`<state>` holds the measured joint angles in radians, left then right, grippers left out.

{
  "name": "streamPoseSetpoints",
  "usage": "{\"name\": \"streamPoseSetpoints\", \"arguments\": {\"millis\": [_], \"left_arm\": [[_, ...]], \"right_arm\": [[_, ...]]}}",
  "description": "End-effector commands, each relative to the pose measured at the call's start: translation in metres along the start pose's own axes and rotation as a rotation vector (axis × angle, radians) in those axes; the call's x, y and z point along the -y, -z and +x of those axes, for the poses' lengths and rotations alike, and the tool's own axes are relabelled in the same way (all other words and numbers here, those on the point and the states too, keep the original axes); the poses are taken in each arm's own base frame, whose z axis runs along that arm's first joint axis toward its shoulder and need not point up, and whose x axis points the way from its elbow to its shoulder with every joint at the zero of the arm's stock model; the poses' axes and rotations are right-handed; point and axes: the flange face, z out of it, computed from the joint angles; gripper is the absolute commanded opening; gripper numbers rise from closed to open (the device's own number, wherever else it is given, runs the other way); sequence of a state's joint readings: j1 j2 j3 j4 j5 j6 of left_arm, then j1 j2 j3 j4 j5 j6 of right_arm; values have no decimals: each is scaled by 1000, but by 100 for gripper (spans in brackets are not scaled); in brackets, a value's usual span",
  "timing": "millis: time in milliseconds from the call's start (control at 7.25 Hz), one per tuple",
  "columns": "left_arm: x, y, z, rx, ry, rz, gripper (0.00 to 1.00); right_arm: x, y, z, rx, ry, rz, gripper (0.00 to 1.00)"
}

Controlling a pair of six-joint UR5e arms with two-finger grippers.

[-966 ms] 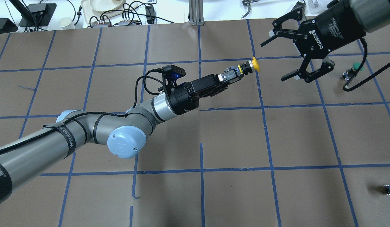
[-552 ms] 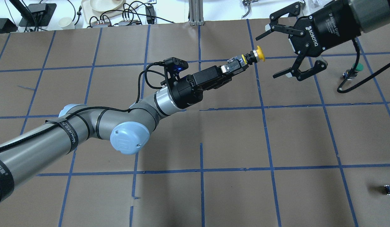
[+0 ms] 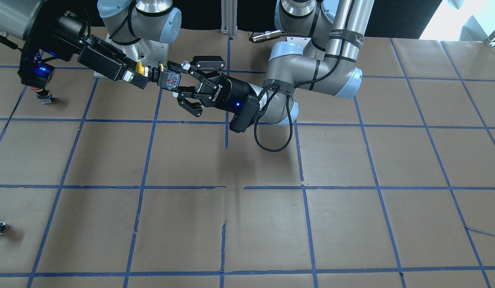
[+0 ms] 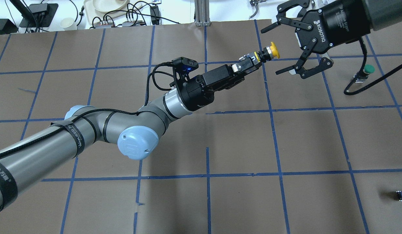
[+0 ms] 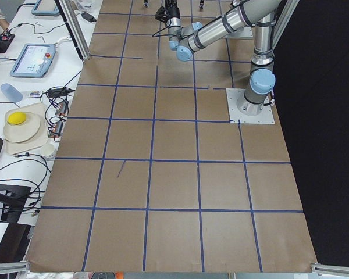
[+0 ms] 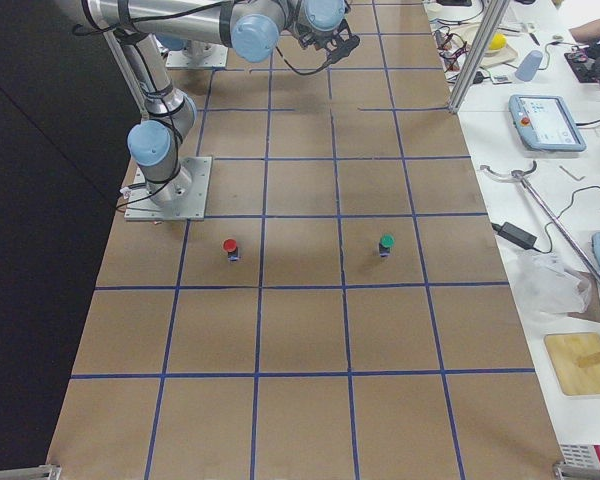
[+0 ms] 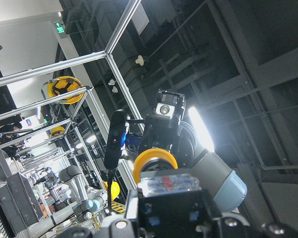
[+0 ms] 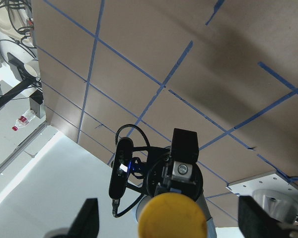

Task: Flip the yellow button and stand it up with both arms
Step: 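Hold the button with the left gripper while the right gripper grasps its cap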

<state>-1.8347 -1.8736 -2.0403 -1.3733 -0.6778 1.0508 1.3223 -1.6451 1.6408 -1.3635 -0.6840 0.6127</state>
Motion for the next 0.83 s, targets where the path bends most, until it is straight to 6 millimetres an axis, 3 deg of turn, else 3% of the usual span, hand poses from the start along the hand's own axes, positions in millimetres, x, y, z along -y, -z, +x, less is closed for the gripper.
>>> {"name": "streamPoseSetpoints", "arguments": {"millis": [0,138,552,690], "left_arm": [[-3,-1,0,-1,4,-1,8],[-1,-3,2,-5,-1,-2,9],[0,-5,5,-10,-8,-5,11],[-2,-4,7,-10,-8,-5,11]], "right_arm": [[-4,4,-2,3,3,10,93],[-5,4,-1,2,1,8,82],[-5,3,-1,5,0,4,22],[-5,4,-1,7,1,4,18]]}}
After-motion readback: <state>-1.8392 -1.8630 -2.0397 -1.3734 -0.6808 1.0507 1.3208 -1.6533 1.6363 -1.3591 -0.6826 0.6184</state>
